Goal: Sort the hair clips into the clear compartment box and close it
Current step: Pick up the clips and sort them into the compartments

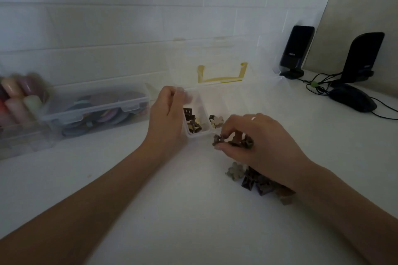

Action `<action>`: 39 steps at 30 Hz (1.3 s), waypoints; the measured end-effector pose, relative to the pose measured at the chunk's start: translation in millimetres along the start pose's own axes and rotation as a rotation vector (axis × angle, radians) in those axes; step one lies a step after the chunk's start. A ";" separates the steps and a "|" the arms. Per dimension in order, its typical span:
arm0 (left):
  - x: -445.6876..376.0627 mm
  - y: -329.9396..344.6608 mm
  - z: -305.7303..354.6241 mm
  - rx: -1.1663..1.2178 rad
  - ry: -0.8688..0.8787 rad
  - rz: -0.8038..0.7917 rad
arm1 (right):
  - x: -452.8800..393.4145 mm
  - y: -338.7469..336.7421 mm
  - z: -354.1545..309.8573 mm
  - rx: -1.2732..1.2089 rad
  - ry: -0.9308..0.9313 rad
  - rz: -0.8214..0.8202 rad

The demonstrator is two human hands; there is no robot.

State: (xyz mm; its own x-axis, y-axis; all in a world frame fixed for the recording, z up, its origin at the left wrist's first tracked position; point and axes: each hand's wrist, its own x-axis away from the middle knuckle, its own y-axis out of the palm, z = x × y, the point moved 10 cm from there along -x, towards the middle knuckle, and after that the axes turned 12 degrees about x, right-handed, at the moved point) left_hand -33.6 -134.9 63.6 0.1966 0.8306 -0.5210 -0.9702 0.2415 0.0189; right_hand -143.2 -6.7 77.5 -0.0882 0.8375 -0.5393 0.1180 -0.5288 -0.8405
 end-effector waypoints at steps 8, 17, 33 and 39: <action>9.5 10.6 20.7 -0.067 0.152 -0.092 | -0.7 -22.2 14.3 -0.349 0.164 0.209; 9.6 11.0 20.8 -0.075 0.178 -0.086 | -0.1 -12.9 26.4 -0.487 0.187 0.209; 10.7 11.6 21.7 -0.057 0.189 -0.093 | -0.2 10.6 18.8 0.101 0.065 0.026; 7.7 9.7 15.2 -0.028 0.101 -0.069 | -2.0 -23.7 13.9 -0.030 0.049 0.203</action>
State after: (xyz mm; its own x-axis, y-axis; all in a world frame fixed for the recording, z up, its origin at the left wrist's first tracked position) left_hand -39.3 -118.5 72.7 0.2490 0.7574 -0.6036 -0.9587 0.2810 -0.0429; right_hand -159.5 2.2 97.7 -0.0116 0.7203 -0.6936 0.1577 -0.6836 -0.7126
